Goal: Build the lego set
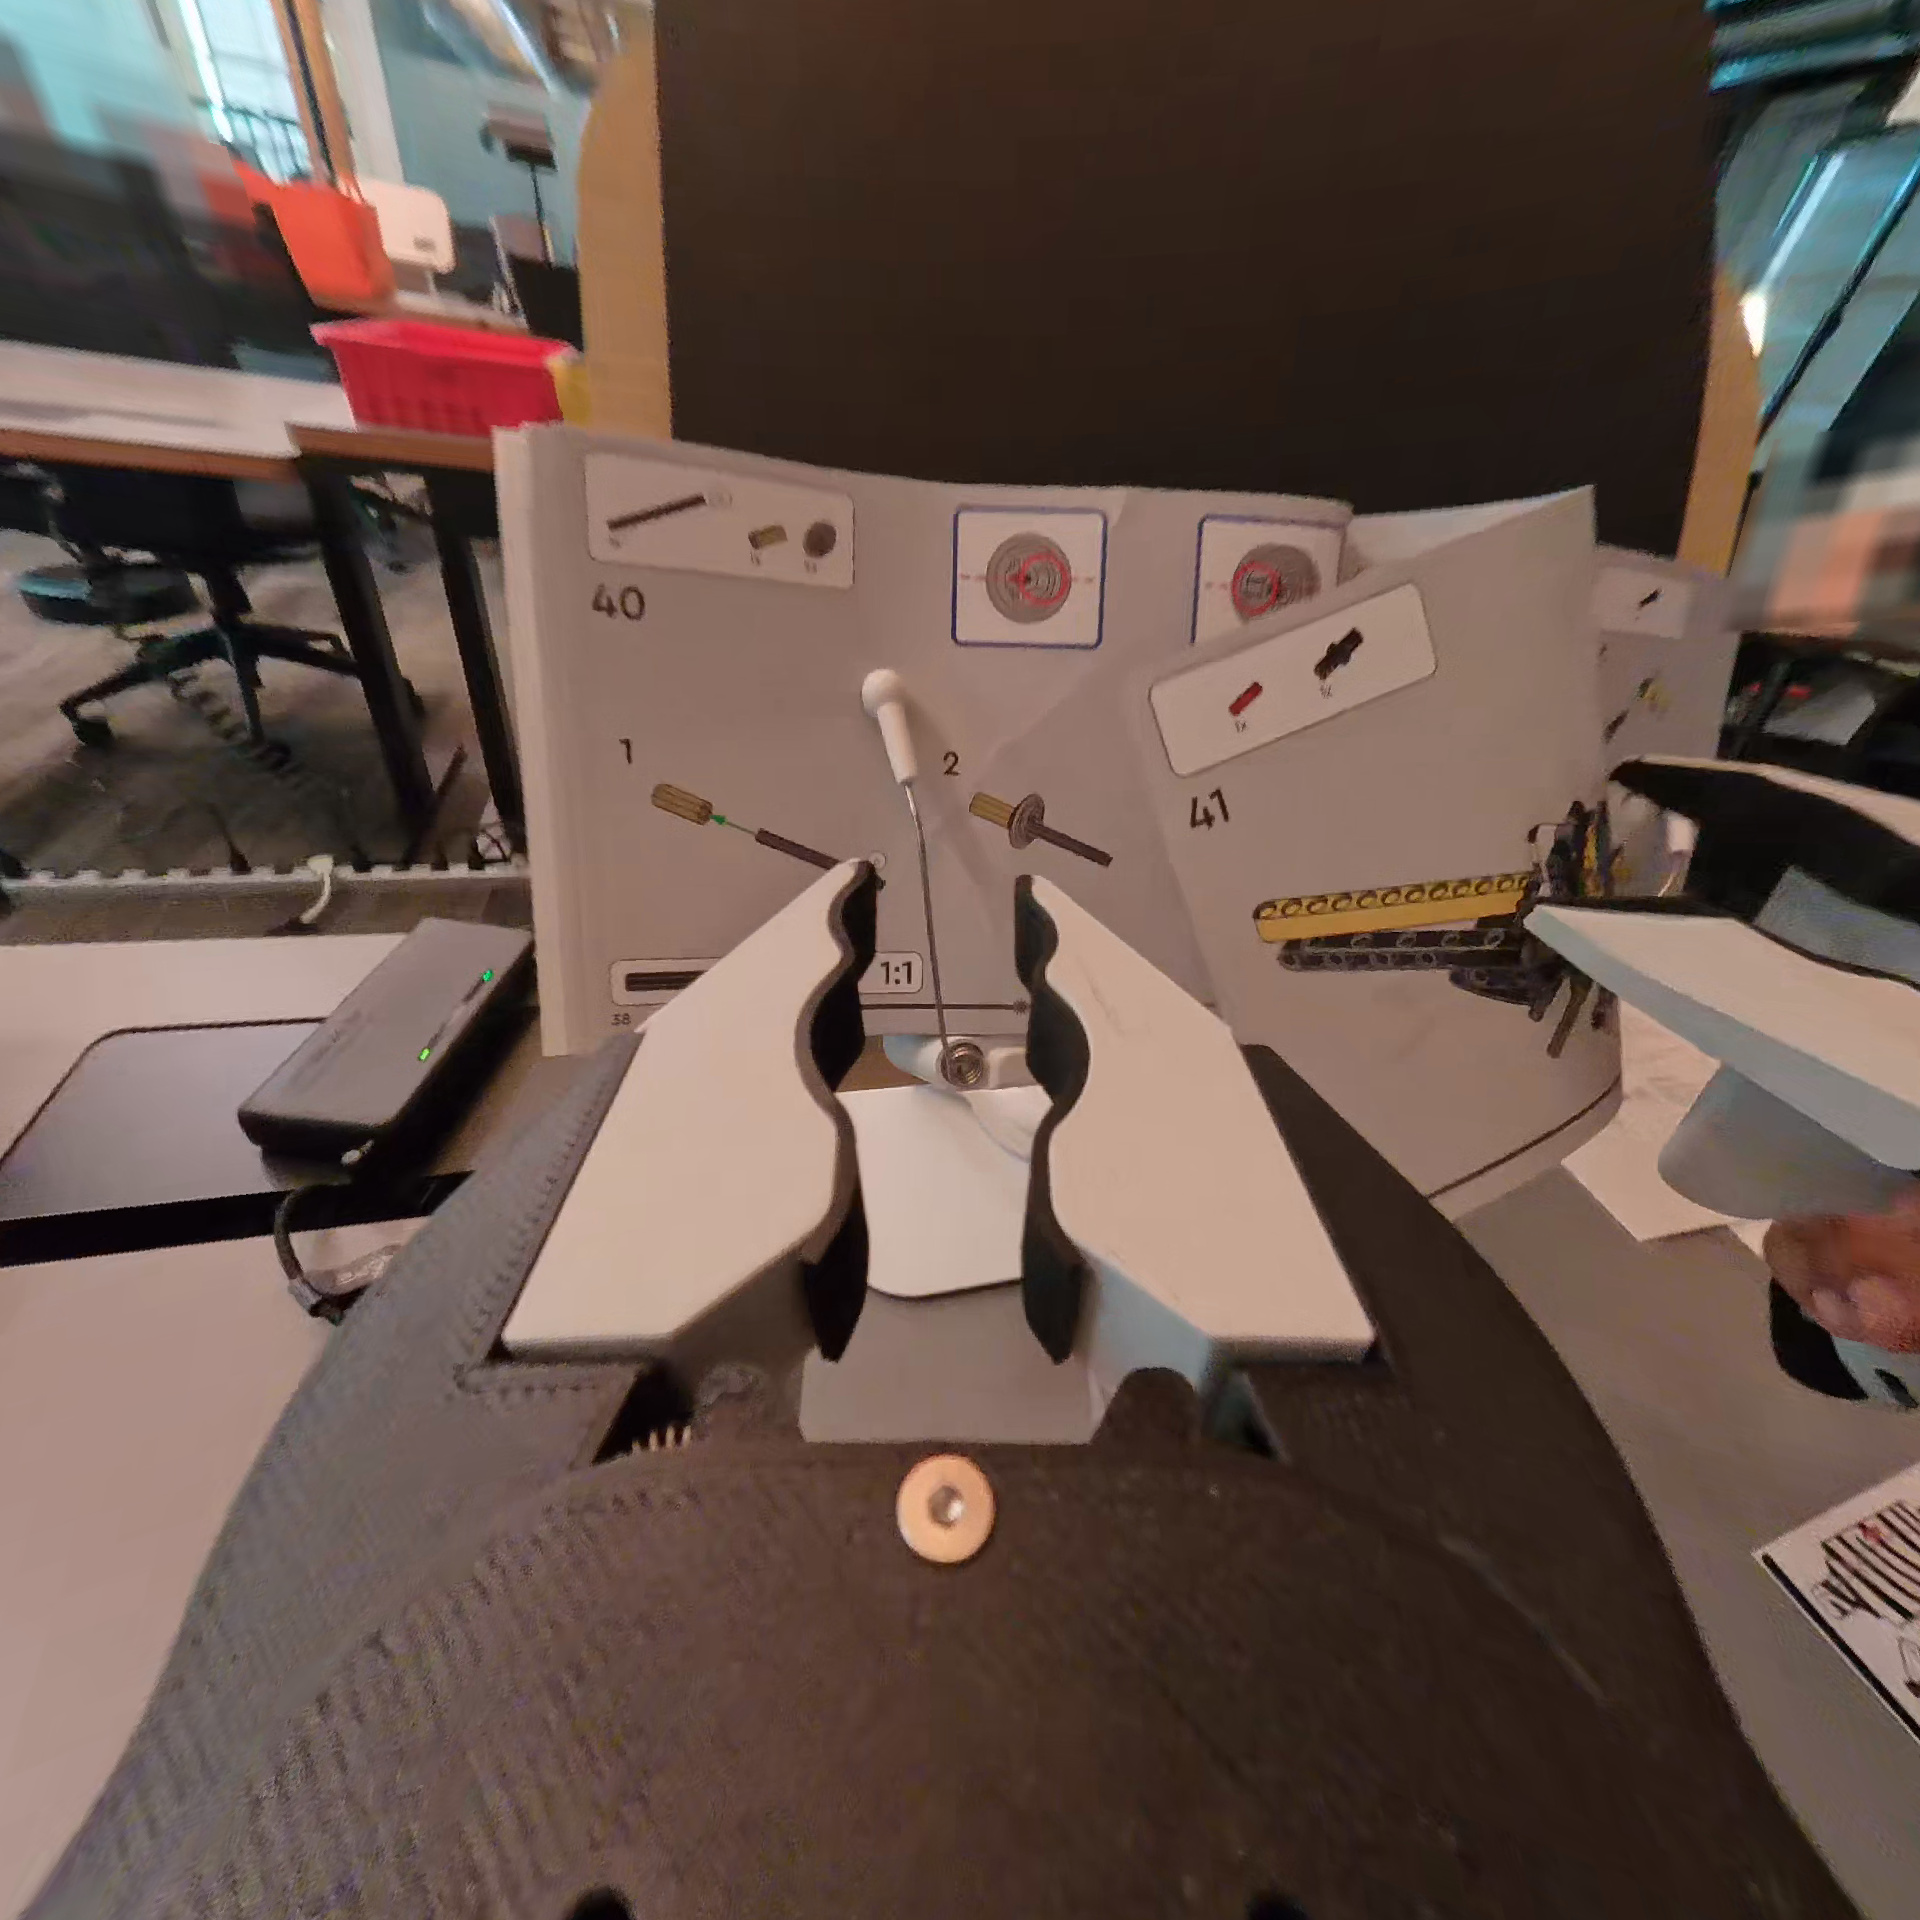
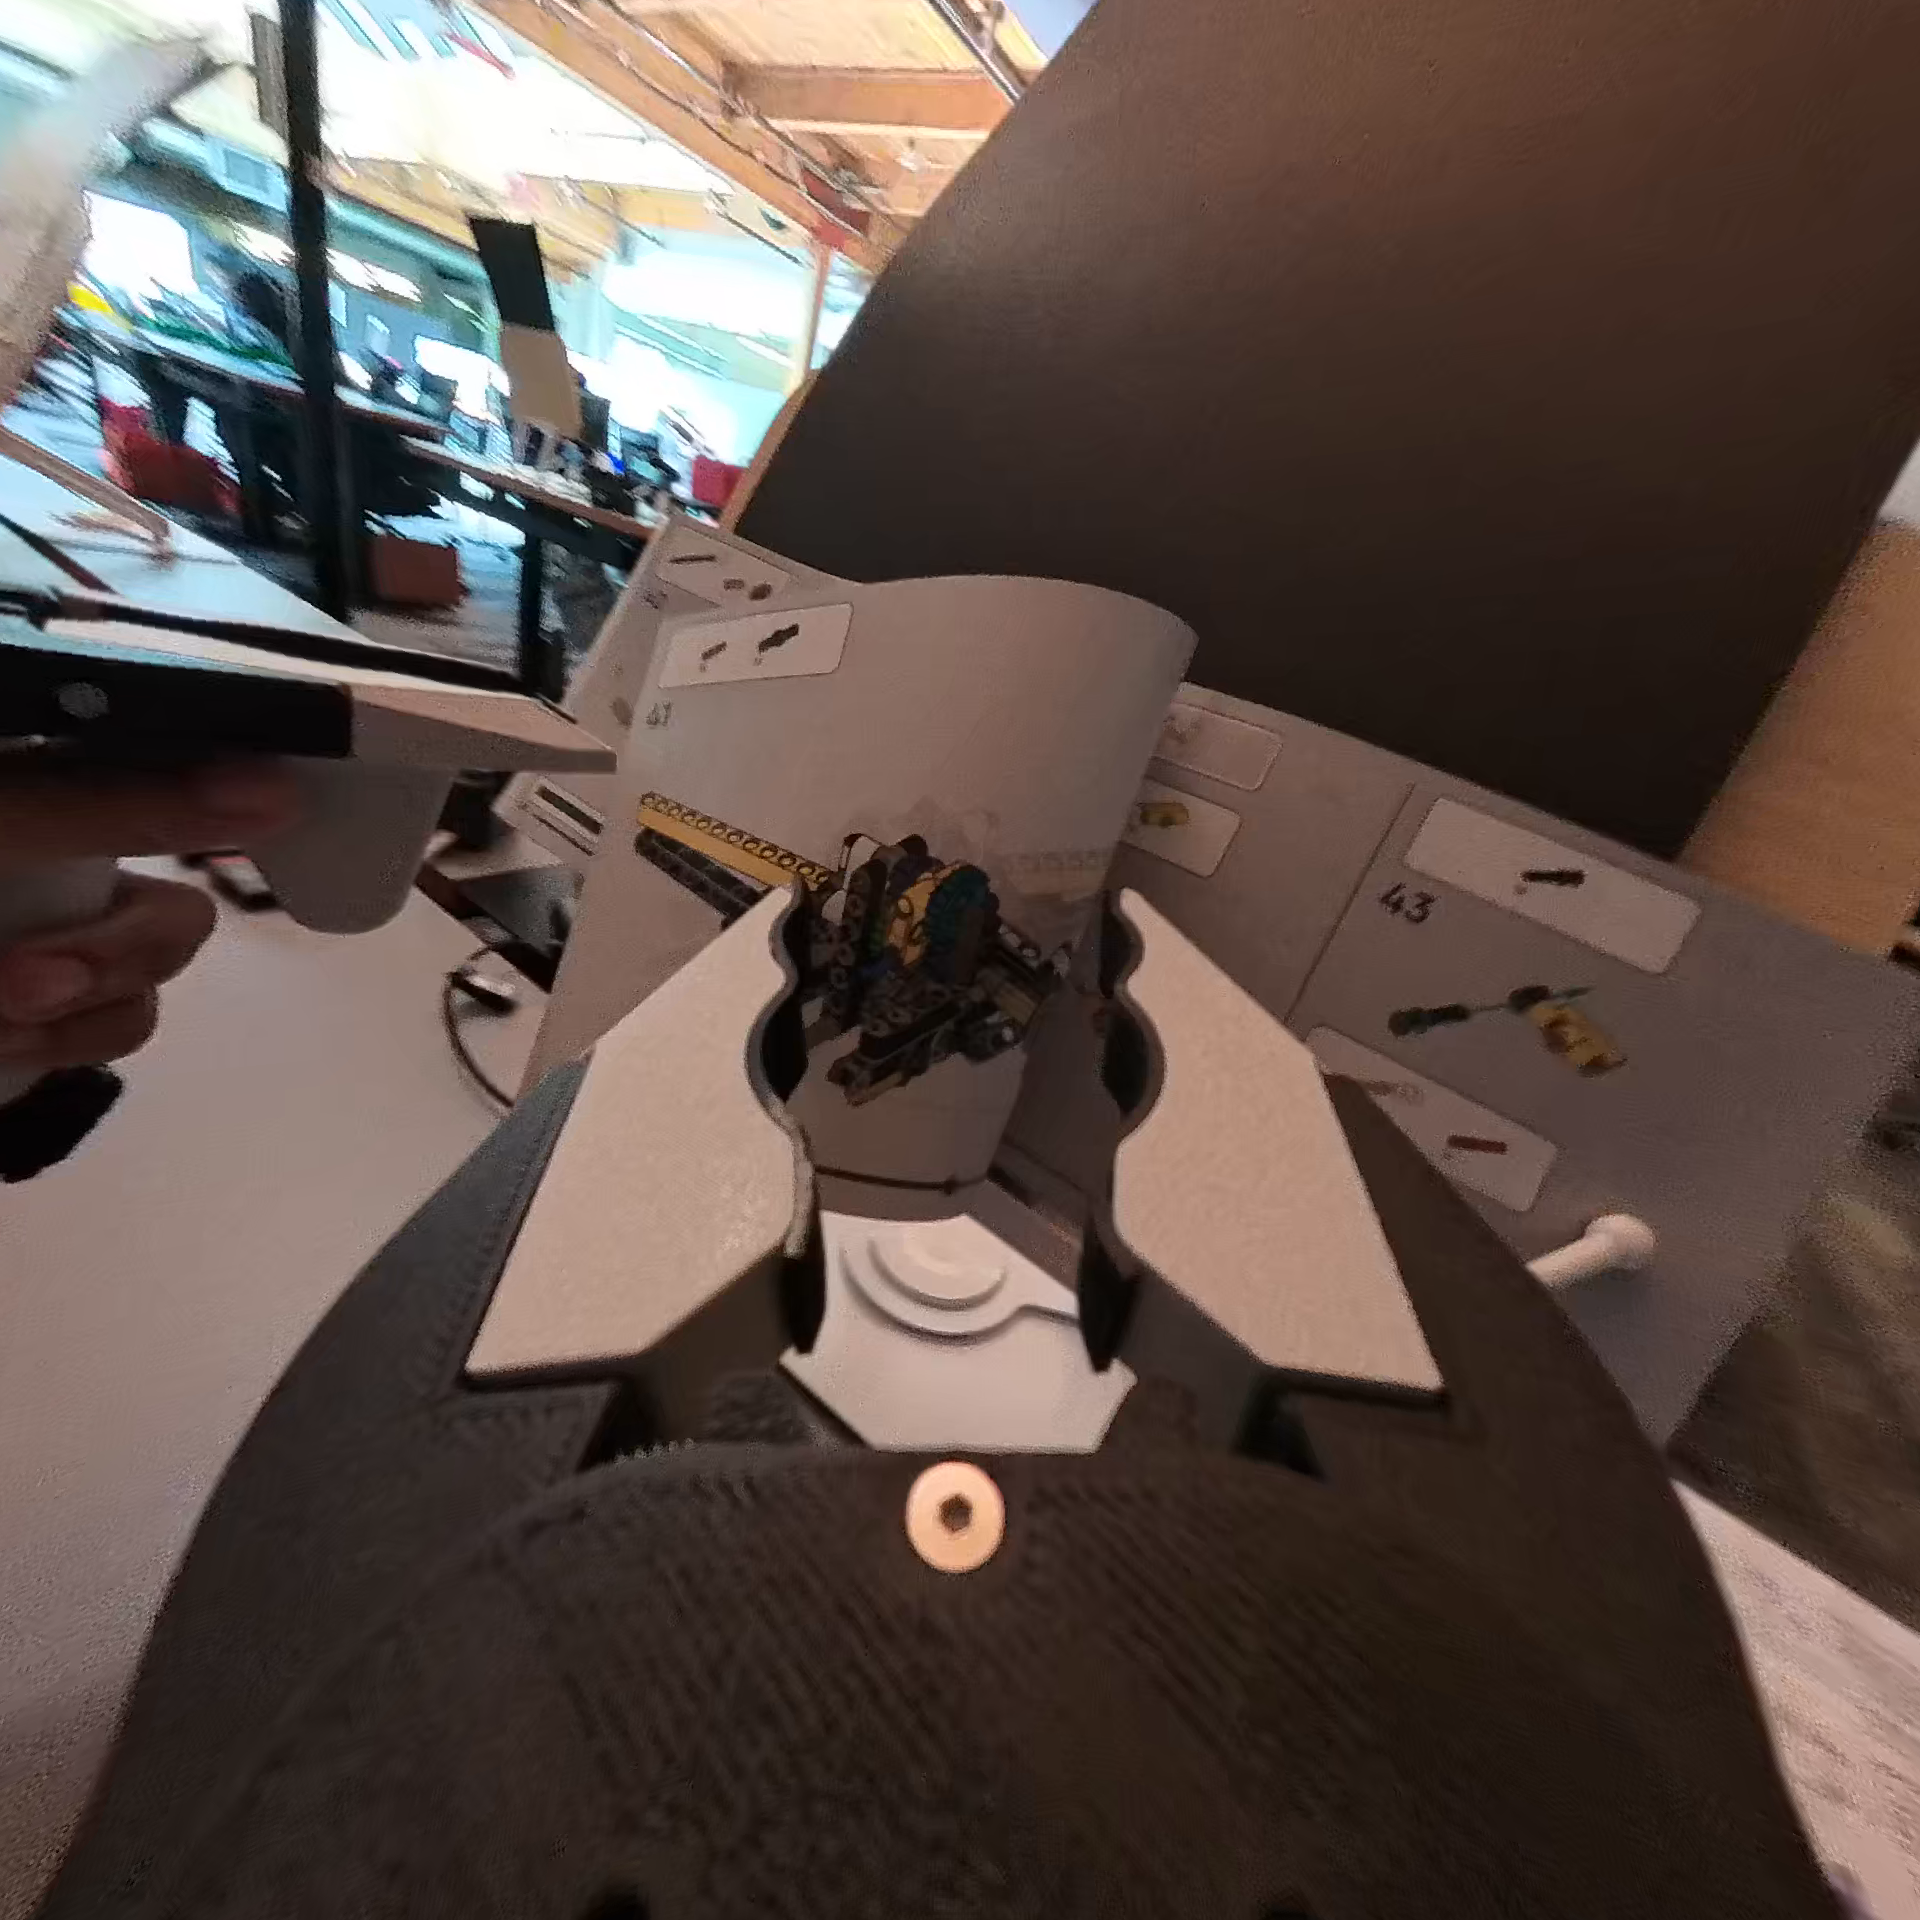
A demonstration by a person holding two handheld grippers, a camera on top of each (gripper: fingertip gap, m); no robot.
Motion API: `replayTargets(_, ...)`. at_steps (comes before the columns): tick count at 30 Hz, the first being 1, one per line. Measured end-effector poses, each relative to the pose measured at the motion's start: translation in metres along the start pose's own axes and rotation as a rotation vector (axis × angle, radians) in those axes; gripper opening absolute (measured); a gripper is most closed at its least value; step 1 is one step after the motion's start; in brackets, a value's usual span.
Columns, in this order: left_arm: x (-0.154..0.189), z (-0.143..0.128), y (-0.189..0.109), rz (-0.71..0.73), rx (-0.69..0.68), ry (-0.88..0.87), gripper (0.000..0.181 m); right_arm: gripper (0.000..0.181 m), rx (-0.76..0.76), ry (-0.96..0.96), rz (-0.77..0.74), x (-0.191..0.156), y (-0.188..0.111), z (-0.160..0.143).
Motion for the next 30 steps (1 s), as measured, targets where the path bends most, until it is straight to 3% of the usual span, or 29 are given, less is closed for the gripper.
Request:
replayTargets(1,0.000,-0.002,0.006,0.006,-0.028,0.012,0.028,0.060,-0.015,-0.034,-0.027,-0.002,0.003,0.002)
replayTargets(6,-0.001,-0.005,0.033,0.056,-0.112,0.093,0.029,0.063,-0.136,-0.331,-0.088,-0.017,0.033,0.014)
replayTargets(9,0.000,-0.006,0.038,-0.008,-0.108,0.055,0.000,0.051,-0.206,-0.584,-0.118,-0.023,0.051,0.017)
replayTargets(12,-0.004,-0.006,0.038,-0.064,-0.106,-0.035,0.000,0.046,-0.245,-0.742,-0.107,-0.026,0.063,0.015)
replayTargets(16,-0.011,-0.008,0.039,-0.127,-0.110,-0.136,0.000,0.045,-0.246,-0.743,-0.045,-0.026,0.059,0.019)
replayTargets(20,-0.012,-0.009,0.039,-0.146,-0.096,-0.135,0.000,0.040,-0.144,-0.670,0.108,-0.030,0.023,0.034)
replayTargets(25,-0.014,-0.010,0.038,-0.169,-0.076,-0.177,0.000,0.046,-0.263,-0.733,0.277,-0.015,-0.006,0.018)
replayTargets(28,-0.016,-0.012,0.038,-0.190,-0.061,-0.218,0.000,0.044,-0.334,-0.863,0.331,-0.014,0.001,0.007)
replayTargets(29,-0.016,-0.012,0.038,-0.197,-0.055,-0.227,0.000,0.039,-0.339,-0.902,0.340,-0.015,0.007,0.005)
replayTargets(30,-0.016,-0.013,0.037,-0.212,-0.042,-0.231,0.000,0.023,-0.335,-0.933,0.339,-0.017,0.015,0.006)
Point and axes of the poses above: each gripper's, where its closed fingertips meet, y out along the fingers, z out of its top, x = y × z across the jaws, the point moved 7 cm from there along -y, back along the fingers, and after that the axes turned 10 degrees about z, right-handed, at the moved point
